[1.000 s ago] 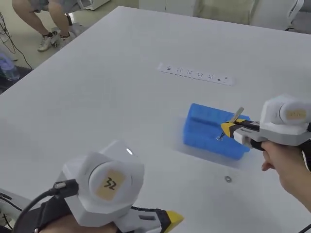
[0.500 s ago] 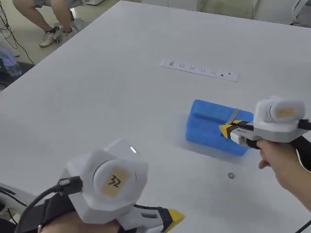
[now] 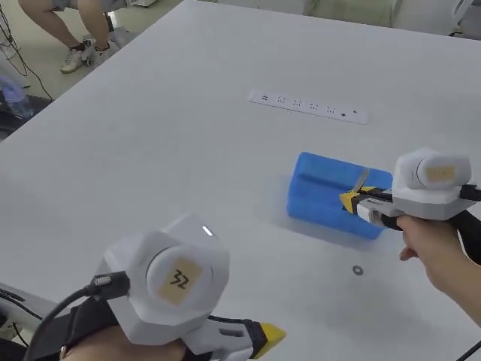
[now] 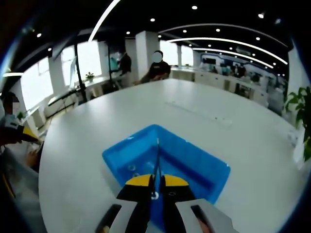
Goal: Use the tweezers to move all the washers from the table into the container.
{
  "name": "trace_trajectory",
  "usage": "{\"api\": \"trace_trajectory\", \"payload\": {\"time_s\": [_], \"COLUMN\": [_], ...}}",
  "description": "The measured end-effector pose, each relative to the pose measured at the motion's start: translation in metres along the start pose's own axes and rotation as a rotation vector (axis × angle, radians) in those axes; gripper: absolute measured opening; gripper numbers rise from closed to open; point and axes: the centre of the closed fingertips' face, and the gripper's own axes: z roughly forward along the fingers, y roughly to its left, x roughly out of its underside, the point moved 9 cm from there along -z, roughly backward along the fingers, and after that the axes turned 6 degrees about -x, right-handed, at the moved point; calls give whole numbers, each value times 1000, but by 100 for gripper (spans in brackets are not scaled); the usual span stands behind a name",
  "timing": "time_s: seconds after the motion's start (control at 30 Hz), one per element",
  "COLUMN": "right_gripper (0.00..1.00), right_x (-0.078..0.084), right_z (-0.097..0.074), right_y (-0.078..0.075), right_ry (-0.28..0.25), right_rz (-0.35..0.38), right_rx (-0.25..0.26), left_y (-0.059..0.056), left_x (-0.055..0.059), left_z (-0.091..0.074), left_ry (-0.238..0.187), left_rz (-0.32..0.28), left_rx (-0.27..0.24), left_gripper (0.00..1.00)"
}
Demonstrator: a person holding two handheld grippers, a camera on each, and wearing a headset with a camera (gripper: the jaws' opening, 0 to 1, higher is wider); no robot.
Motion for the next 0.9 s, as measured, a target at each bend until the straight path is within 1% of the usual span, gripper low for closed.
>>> {"api": "trace_trajectory", "payload": {"time_s": [0.17,0.3,0.43,0.57,0.67,0.73,0.77,0.83,0.87,0.9], "right_gripper": [4,4,4,4,4,4,4,4,4,4], "right_x": [1,-1,-4,-8,-15,-19,-20,-22,-22,-24], "right_z": [0,-4,-8,-19,-33,-42,-44,-52,-55,-60], "right_y": [-2,1,0,0,5,8,4,4,5,12], "right_ry": [2,-12,-28,-54,-96,-114,-126,-160,-167,-173], "right_rz": [12,20,5,6,8,11,14,32,35,29], "right_rx": [5,2,9,15,21,26,32,32,31,36], "left_y": [-2,-2,-4,-6,-7,-8,-9,-9,-10,-10], "left_x": [-1,-3,-4,-7,-9,-10,-10,-11,-11,-12], "left_z": [-1,-2,-1,0,1,2,2,3,3,3], "left_ry": [-5,-7,-8,-14,-22,-25,-25,-25,-25,-27], "left_rz": [4,11,15,23,25,27,26,33,37,39], "left_rx": [2,3,7,14,19,28,31,33,34,35], "left_gripper": [97,97,97,97,97,98,98,98,98,98]}}
